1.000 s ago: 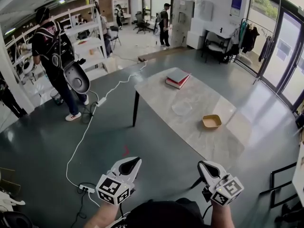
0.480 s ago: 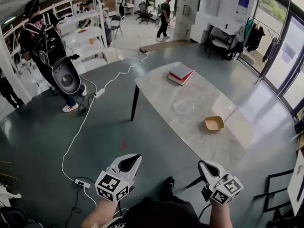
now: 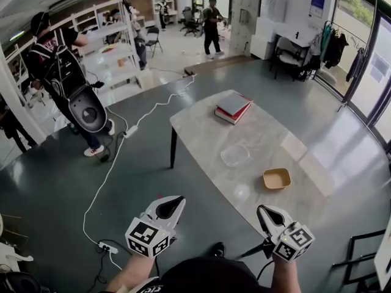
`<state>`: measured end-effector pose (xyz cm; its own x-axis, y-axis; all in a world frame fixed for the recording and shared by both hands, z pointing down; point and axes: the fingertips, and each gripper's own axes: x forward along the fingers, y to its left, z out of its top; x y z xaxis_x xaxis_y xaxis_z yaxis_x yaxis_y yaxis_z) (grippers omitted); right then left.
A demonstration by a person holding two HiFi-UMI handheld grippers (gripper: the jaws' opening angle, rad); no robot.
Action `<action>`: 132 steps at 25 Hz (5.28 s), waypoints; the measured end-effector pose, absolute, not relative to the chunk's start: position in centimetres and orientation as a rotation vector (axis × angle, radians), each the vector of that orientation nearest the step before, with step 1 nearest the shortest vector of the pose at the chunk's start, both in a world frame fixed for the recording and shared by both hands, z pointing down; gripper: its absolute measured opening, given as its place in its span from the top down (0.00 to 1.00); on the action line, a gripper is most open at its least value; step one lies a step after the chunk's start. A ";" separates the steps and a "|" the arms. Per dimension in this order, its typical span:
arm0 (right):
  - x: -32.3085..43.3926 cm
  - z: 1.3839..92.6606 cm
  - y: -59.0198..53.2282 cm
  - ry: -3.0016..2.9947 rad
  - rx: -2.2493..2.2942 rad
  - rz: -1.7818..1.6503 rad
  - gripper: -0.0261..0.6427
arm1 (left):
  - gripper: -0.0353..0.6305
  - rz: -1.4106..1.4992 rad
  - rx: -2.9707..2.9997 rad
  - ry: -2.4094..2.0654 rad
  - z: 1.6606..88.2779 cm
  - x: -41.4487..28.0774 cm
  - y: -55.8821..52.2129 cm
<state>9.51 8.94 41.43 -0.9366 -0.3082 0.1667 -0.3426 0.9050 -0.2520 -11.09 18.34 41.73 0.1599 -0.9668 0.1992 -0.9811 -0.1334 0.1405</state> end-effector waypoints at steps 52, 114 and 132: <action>6.9 44.6 -20.5 -2.682 1.306 0.663 0.96 | 0.94 0.273 2.636 -1.168 44.9 -14.9 -26.2; 14.3 48.4 -19.8 -2.531 1.292 0.873 0.96 | 0.72 1.006 2.235 -0.712 77.7 -2.7 -20.6; 14.2 48.5 -19.7 -2.537 1.272 0.884 0.96 | 0.78 1.172 2.238 -0.793 79.0 -2.6 -21.0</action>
<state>14.23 -19.69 48.53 -0.6220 -0.6754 0.3961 -0.7753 0.4607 -0.4319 -2.55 -21.01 78.96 0.4628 -0.2659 0.8456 -0.6856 -0.7120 0.1513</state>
